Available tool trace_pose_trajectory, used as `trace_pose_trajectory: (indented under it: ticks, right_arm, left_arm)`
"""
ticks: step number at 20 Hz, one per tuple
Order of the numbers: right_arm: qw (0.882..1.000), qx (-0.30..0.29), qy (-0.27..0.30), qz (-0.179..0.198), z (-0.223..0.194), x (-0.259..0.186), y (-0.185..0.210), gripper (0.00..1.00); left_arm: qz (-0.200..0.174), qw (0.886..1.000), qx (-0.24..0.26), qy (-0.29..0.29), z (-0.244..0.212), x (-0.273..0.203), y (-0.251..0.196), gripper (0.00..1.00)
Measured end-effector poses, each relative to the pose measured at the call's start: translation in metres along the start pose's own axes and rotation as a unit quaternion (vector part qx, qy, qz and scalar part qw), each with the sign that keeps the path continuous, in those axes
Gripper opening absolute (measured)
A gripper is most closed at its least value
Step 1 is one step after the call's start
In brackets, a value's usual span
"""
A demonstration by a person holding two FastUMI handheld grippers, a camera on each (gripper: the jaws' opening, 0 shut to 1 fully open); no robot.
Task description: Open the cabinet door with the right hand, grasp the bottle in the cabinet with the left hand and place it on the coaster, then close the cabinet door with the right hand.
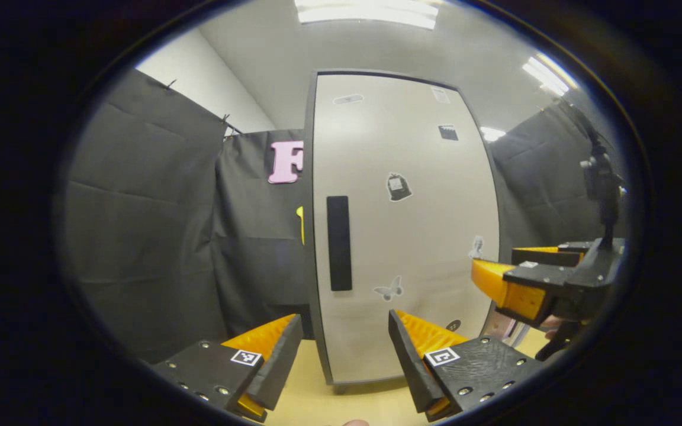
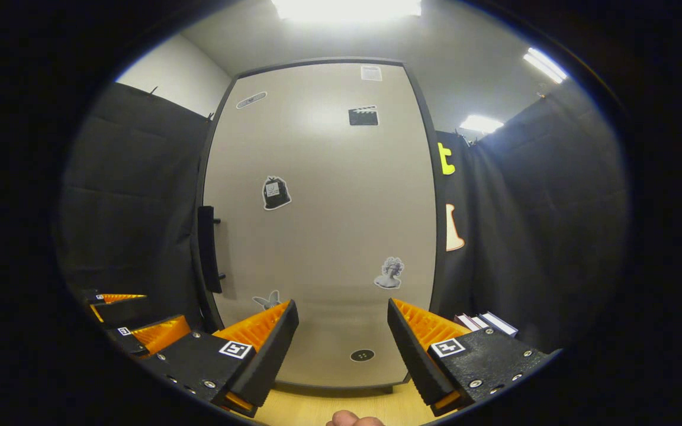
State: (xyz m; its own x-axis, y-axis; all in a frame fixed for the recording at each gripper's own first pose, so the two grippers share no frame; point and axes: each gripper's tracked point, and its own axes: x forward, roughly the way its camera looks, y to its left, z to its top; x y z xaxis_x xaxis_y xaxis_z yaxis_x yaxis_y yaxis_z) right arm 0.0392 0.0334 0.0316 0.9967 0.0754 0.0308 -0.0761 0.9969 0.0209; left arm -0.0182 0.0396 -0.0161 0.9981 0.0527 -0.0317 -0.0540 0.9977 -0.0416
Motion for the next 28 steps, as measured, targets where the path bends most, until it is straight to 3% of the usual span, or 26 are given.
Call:
trace_pose_trajectory:
  ticks: [5,6,14,18,20,21,22,25,28]
  right_arm:
    - [1.000,0.004,-0.012,0.028,0.018,0.025,0.039,0.94]
    - [0.999,0.004,-0.013,0.037,0.021,0.028,0.051,0.94]
    - [0.992,-0.015,-0.014,0.122,0.020,0.053,0.158,0.93]
    - [0.991,-0.027,0.011,0.130,0.005,0.082,0.186,0.93]
    - [0.988,-0.017,0.042,0.145,-0.010,0.090,0.193,0.79]
    - [0.987,-0.008,0.050,0.153,-0.012,0.089,0.193,0.54]
    - [0.986,-0.003,0.048,0.158,-0.013,0.092,0.195,0.39]
    - [0.983,-0.031,0.048,0.176,-0.012,0.090,0.194,0.25]
    - [0.981,-0.030,0.056,0.184,-0.013,0.085,0.194,0.21]
  left_arm:
    - [0.024,1.000,-0.002,0.005,-0.009,-0.025,0.037,0.87]
    - [0.032,0.999,0.000,0.007,-0.012,-0.032,0.047,0.84]
    - [0.097,0.995,0.010,0.025,-0.035,-0.092,0.116,0.87]
    - [0.122,0.992,0.017,0.042,-0.053,-0.122,0.139,0.84]
    - [0.139,0.988,0.014,0.058,-0.065,-0.130,0.150,0.87]
    - [0.148,0.987,0.013,0.062,-0.068,-0.134,0.157,0.84]
    - [0.152,0.986,0.012,0.065,-0.071,-0.135,0.159,0.82]
    - [0.154,0.985,0.006,0.076,-0.080,-0.132,0.163,0.81]
    - [0.145,0.987,0.003,0.075,-0.083,-0.122,0.158,0.87]
